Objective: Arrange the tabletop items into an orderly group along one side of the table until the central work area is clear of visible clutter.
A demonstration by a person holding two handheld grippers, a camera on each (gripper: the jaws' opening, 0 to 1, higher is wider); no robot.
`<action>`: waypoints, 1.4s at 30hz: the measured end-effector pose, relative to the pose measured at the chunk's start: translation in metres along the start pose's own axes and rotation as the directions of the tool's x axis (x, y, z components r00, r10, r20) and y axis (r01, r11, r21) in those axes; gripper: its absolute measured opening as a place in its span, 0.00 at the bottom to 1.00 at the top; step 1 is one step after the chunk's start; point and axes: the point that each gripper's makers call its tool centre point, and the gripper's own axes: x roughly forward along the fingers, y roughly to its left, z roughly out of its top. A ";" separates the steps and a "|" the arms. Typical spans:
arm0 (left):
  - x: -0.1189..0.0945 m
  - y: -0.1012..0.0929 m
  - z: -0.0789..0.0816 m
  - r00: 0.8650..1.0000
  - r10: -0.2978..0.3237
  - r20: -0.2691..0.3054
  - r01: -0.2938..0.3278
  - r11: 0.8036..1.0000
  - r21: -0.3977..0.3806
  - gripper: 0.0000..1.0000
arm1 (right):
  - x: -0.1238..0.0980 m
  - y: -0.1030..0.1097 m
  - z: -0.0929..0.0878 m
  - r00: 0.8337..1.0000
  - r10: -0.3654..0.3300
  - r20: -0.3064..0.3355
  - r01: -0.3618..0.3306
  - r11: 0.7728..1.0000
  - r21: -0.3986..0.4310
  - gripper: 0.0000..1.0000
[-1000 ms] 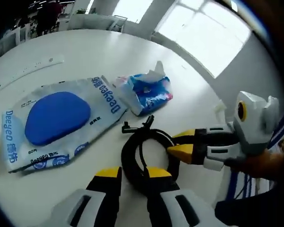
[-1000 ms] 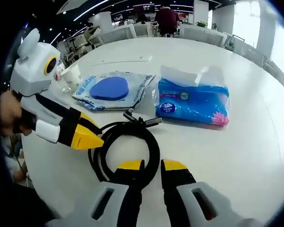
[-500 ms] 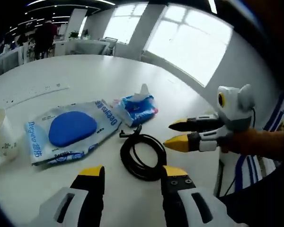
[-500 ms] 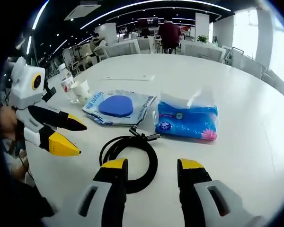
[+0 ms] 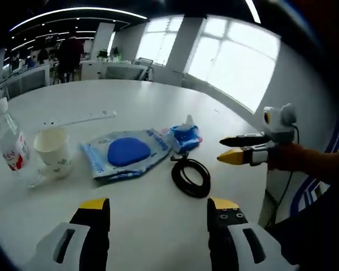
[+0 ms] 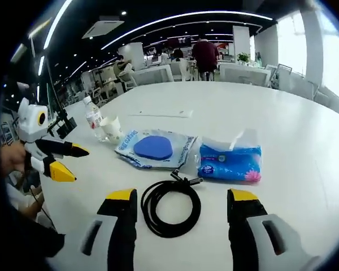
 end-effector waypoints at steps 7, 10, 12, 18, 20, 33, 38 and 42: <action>-0.041 0.032 -0.007 0.998 0.062 0.019 -0.061 0.997 -0.050 0.83 | -0.017 0.005 0.006 1.000 0.022 0.012 -0.022 1.000 0.003 0.74; -0.057 0.044 -0.009 0.996 0.090 0.013 -0.090 0.994 -0.059 0.86 | -0.025 0.008 0.008 1.000 0.028 0.013 -0.028 1.000 0.012 0.77; -0.067 0.052 -0.012 0.994 0.112 -0.010 -0.112 0.991 -0.078 0.89 | -0.030 0.007 0.007 1.000 0.030 0.001 -0.030 0.999 0.026 0.80; -0.089 0.067 -0.019 0.989 0.144 -0.038 -0.148 0.979 -0.142 0.99 | -0.043 0.000 0.005 1.000 0.015 -0.025 -0.013 0.998 0.065 0.86; -0.098 0.072 -0.025 0.985 0.166 -0.056 -0.172 0.974 -0.145 0.99 | -0.046 -0.003 0.005 1.000 0.002 -0.025 0.000 0.997 0.077 0.87; -0.131 0.090 -0.043 0.974 0.206 -0.089 -0.221 0.953 -0.206 0.99 | -0.069 -0.015 -0.002 0.998 -0.047 -0.043 0.051 0.994 0.100 0.94; -0.132 0.085 -0.035 0.981 0.188 -0.051 -0.194 0.958 -0.212 0.99 | -0.081 -0.005 0.000 0.998 -0.029 -0.057 0.032 0.998 0.052 0.95; -0.132 0.082 -0.036 0.982 0.181 -0.050 -0.188 0.960 -0.208 0.99 | -0.085 0.000 0.001 0.998 -0.010 -0.060 0.013 0.999 0.050 0.95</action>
